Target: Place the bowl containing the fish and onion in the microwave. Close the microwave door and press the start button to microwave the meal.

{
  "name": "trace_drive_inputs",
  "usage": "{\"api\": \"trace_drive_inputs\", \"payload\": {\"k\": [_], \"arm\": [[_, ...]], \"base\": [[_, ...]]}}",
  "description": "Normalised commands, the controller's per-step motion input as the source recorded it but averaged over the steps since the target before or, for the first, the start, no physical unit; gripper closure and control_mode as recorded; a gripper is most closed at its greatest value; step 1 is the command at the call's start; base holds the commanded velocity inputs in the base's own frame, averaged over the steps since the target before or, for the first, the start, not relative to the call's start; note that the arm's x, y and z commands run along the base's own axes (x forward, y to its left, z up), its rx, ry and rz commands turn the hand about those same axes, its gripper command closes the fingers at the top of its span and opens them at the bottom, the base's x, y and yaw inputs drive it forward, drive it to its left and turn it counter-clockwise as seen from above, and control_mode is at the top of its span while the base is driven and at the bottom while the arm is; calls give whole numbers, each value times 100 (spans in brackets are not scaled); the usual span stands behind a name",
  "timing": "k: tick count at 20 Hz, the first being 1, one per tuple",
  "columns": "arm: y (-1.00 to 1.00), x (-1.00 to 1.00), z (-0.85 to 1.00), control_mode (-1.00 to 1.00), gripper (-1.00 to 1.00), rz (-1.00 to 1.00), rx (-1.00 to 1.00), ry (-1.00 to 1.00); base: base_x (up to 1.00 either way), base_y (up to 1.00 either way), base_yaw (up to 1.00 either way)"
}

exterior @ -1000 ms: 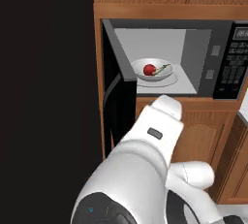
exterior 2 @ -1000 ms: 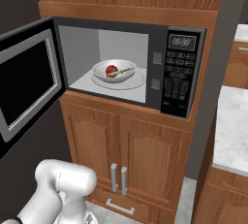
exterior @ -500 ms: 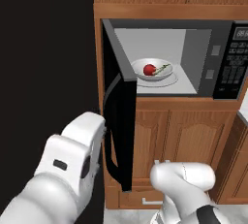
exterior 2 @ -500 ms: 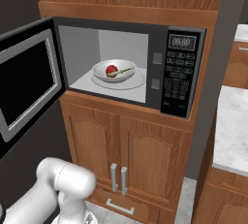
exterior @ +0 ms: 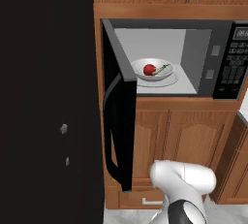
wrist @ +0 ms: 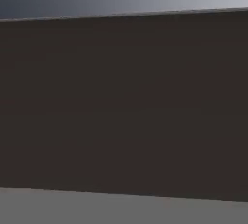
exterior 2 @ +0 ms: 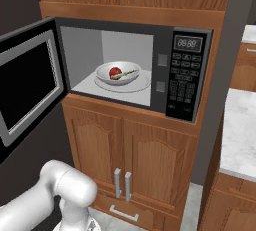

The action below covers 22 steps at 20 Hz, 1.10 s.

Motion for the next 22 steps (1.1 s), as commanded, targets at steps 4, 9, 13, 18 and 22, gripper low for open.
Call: {"api": "trace_drive_inputs", "payload": {"k": [4, 9, 13, 18, 22], "arm": [[22, 76, -32, -100, -100, -13, -11, 0], [2, 53, -35, -100, -100, -17, -9, 0], [-4, 31, -35, -100, -100, -19, -5, 0], [-13, 49, -16, -100, -100, -21, -1, 0], [-12, 64, -12, -100, -100, -20, 0, 0]], "base": [[0, 0, 0], [0, 0, 0], [0, 0, 0], [0, 0, 0], [0, 0, 0]]}}
